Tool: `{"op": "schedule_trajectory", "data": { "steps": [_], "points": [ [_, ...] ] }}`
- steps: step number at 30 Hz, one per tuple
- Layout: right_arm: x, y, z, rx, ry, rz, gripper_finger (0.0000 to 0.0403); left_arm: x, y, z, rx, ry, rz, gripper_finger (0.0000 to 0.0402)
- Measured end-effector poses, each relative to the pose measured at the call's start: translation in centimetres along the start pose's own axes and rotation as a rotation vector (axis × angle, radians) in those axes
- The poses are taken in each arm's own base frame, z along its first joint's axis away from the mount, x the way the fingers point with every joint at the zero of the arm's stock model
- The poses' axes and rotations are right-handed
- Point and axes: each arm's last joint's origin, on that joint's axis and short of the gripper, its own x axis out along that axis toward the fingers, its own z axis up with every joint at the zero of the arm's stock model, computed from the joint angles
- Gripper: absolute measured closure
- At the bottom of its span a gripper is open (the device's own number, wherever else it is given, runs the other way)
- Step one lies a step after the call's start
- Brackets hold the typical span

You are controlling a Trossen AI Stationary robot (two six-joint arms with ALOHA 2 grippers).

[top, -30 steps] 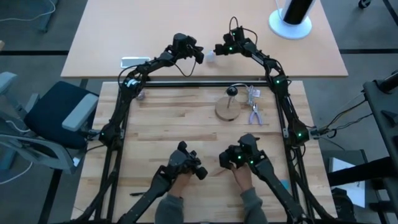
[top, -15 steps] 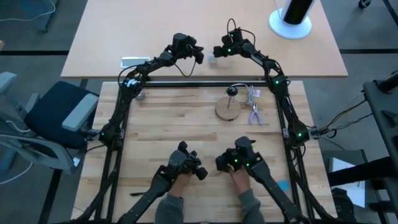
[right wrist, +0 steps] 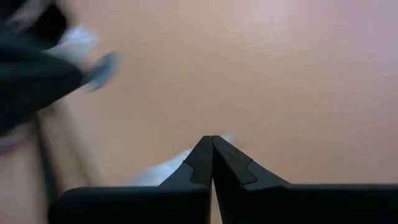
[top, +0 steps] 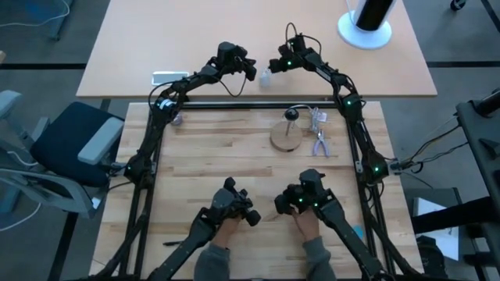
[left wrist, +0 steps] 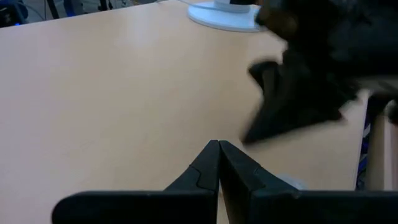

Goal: Screw lightbulb
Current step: Move the lightbulb to the table

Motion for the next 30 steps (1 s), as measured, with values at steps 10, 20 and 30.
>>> {"op": "schedule_trajectory", "data": {
  "steps": [10,20,30],
  "points": [
    [0.9,0.8,-1.3,-0.230,0.084,0.172,0.0402,0.0,0.0,0.0,0.000,-0.004,0.001,0.0401],
    [-0.5,0.6,0.5,-0.274,-0.004,-0.011,0.0403,0.0,0.0,0.0,0.001,-0.003,0.000,0.0401],
    [-6.8,3.0,3.8,-0.301,-0.018,-0.112,0.0403,-1.8,-0.8,-1.6,0.001,0.347,-0.166,0.0401]
  ]
}}
